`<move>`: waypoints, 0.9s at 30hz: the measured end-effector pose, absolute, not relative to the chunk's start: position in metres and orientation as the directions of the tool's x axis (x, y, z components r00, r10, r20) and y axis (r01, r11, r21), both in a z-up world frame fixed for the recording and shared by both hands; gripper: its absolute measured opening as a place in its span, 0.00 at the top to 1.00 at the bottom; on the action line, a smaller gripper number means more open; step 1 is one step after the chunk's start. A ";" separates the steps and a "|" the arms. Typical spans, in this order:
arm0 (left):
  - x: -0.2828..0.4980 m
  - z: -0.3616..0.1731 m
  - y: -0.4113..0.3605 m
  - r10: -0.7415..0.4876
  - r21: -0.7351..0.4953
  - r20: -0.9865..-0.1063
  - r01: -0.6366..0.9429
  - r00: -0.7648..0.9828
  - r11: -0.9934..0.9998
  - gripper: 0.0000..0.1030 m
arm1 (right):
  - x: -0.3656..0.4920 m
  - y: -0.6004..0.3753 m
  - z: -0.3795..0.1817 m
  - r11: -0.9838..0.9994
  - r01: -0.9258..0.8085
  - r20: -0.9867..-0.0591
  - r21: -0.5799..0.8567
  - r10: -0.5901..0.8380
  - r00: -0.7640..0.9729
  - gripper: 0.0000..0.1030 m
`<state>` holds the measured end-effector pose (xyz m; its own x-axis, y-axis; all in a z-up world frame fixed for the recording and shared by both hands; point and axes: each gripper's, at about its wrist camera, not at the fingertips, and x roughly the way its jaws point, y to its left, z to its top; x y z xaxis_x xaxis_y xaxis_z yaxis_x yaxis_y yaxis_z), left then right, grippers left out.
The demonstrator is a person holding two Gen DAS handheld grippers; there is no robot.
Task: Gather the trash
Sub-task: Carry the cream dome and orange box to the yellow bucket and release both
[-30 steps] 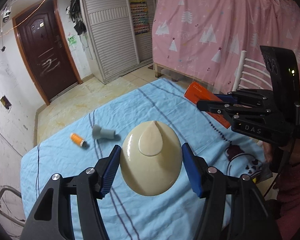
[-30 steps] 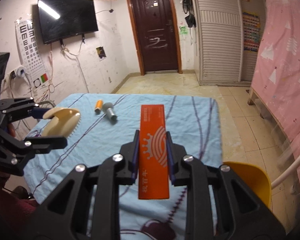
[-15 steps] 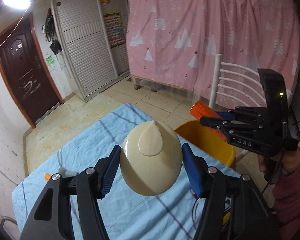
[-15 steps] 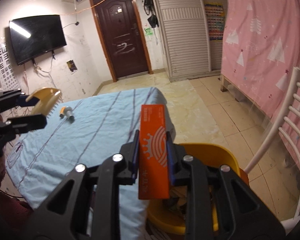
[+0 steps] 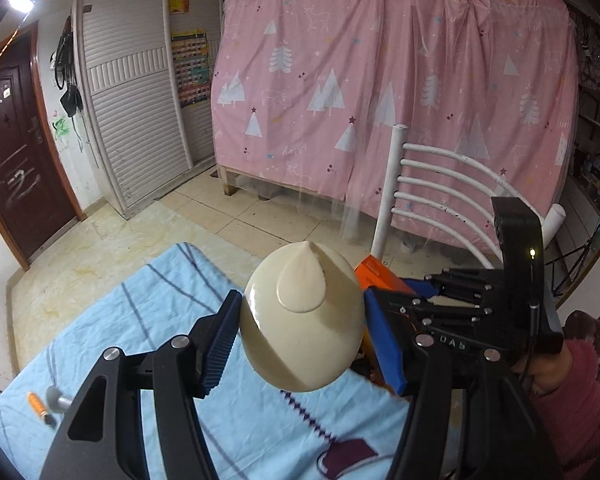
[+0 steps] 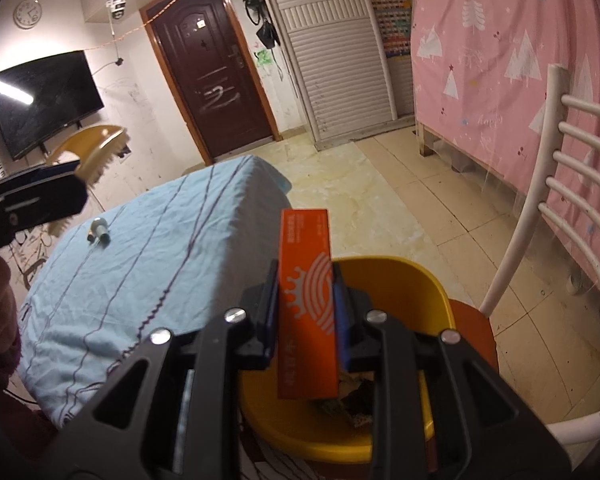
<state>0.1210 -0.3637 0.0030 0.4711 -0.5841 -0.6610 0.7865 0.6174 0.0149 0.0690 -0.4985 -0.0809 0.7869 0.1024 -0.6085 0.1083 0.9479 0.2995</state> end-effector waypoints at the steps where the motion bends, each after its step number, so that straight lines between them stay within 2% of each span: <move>1: 0.124 0.001 -0.366 -0.588 0.008 -0.658 0.785 0.471 0.620 0.48 | 0.070 -0.501 -0.083 0.946 0.112 -0.610 0.305 0.104 0.785 0.78; 6: 0.134 -0.010 -0.388 -0.614 -0.047 -0.656 0.788 0.439 0.614 0.48 | 0.073 -0.512 -0.095 0.933 0.140 -0.620 0.333 0.104 0.777 0.78; 11: 0.134 -0.018 -0.406 -0.620 -0.049 -0.660 0.799 0.425 0.599 0.48 | 0.073 -0.521 -0.104 0.922 0.168 -0.635 0.348 0.100 0.766 0.78; 12: 0.134 -0.021 -0.409 -0.621 -0.052 -0.665 0.803 0.416 0.594 0.48 | 0.073 -0.522 -0.106 0.920 0.174 -0.638 0.350 0.098 0.764 0.75; 13: 0.134 -0.023 -0.411 -0.620 -0.055 -0.670 0.805 0.409 0.590 0.46 | 0.073 -0.524 -0.107 0.918 0.180 -0.640 0.353 0.096 0.763 0.68; 15: 0.136 -0.027 -0.414 -0.611 -0.059 -0.685 0.806 0.397 0.590 0.45 | 0.074 -0.526 -0.109 0.916 0.188 -0.642 0.355 0.093 0.761 0.62; 27: 0.142 -0.024 -0.400 -0.592 -0.070 -0.695 0.781 0.408 0.620 0.42 | 0.074 -0.520 -0.101 0.923 0.181 -0.636 0.341 0.084 0.767 0.62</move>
